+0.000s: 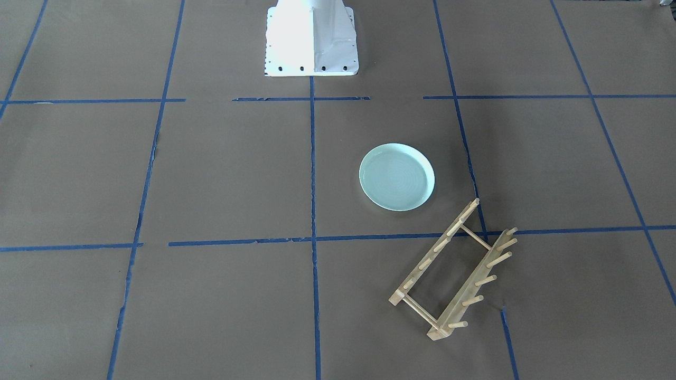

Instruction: Place plate on rack

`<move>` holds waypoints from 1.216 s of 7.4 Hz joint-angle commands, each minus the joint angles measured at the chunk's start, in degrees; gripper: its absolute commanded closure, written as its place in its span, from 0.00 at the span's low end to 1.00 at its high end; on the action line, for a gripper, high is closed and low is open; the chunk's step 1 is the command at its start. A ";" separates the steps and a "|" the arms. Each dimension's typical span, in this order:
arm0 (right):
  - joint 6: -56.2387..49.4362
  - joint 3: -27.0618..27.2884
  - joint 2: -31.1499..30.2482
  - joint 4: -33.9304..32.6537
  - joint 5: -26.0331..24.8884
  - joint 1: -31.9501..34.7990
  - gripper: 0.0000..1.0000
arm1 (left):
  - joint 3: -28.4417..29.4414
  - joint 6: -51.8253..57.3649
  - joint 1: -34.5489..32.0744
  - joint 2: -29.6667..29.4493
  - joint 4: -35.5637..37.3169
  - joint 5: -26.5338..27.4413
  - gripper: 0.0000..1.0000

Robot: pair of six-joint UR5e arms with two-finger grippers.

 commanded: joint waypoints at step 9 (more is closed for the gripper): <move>0.00 0.03 0.00 0.00 0.00 0.00 0.00 | -9.76 -28.01 19.42 -1.97 -15.57 -0.26 0.00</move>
